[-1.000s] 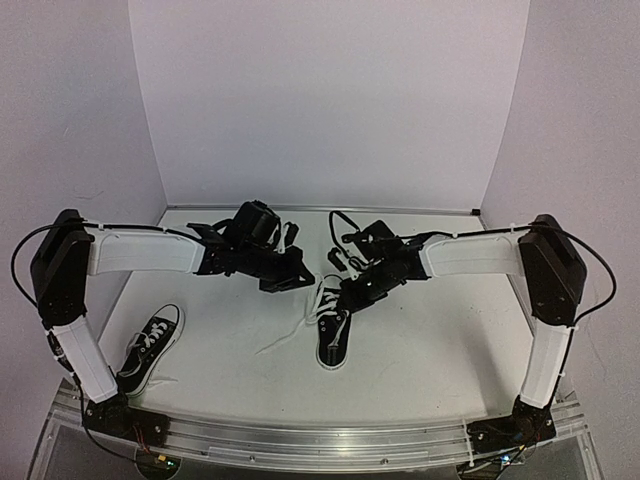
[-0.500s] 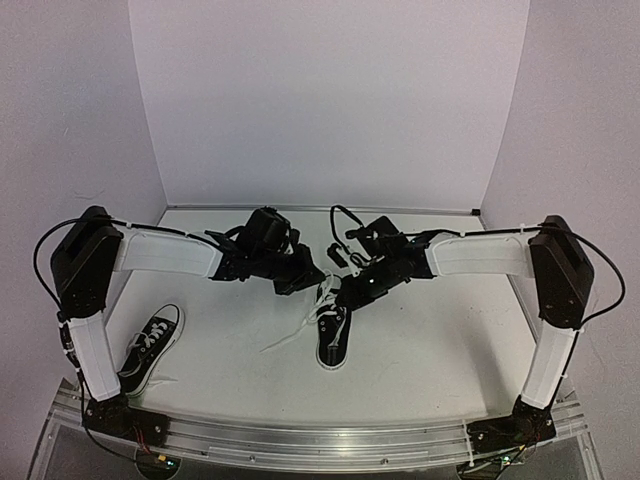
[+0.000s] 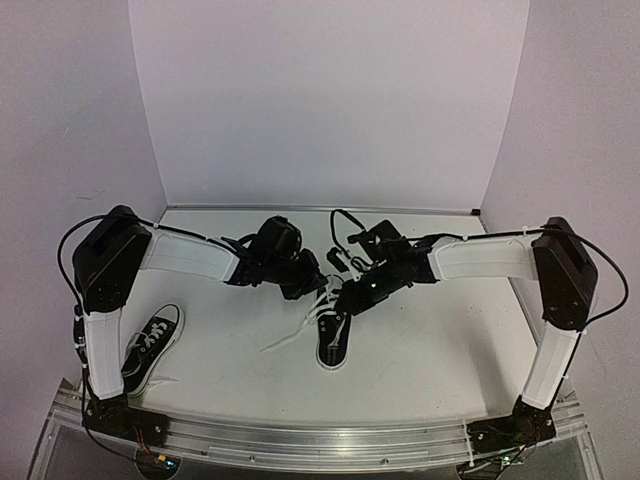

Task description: Tie the shoes

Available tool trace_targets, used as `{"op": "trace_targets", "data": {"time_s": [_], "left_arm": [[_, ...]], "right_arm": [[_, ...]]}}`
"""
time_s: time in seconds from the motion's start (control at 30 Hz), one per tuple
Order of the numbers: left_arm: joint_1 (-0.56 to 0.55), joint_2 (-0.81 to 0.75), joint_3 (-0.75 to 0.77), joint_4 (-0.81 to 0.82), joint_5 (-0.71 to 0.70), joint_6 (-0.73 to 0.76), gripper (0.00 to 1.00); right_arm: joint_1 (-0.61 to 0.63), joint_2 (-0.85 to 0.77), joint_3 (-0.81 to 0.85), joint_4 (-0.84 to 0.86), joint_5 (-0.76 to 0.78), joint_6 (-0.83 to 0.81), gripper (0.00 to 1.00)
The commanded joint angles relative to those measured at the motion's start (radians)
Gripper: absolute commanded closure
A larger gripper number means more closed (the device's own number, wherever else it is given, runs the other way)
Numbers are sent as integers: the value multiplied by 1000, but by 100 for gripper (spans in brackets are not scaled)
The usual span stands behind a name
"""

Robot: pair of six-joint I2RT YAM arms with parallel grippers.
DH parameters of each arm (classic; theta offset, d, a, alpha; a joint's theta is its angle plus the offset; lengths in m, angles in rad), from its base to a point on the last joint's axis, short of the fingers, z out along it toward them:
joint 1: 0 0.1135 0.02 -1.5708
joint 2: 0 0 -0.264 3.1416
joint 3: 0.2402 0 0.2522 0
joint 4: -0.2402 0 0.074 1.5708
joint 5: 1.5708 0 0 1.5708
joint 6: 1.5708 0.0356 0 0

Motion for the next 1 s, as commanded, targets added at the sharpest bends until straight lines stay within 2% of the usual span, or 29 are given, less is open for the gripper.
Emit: {"op": "trace_targets", "data": {"time_s": [0.0,0.23,0.4,0.67,0.83,0.97], "left_arm": [[4,13,52,48,-36,-10,100],[2,33,62,-1,1,47,100],[-5,24,31,11,103,70,100],[-24,-19,-74,69,222,32,100],[-26,-16,-145,188,283,-29,100],[-42,-33,-170,222,302,-33,100]], "right_arm": [[9,-48,-6,31,-20,-20,98],[9,-52,-4,33,-1,-20,97],[7,-55,-6,33,36,-10,97],[1,-54,-3,34,54,7,95],[1,-59,-7,34,68,12,95],[-4,-57,-9,34,82,21,94]]}}
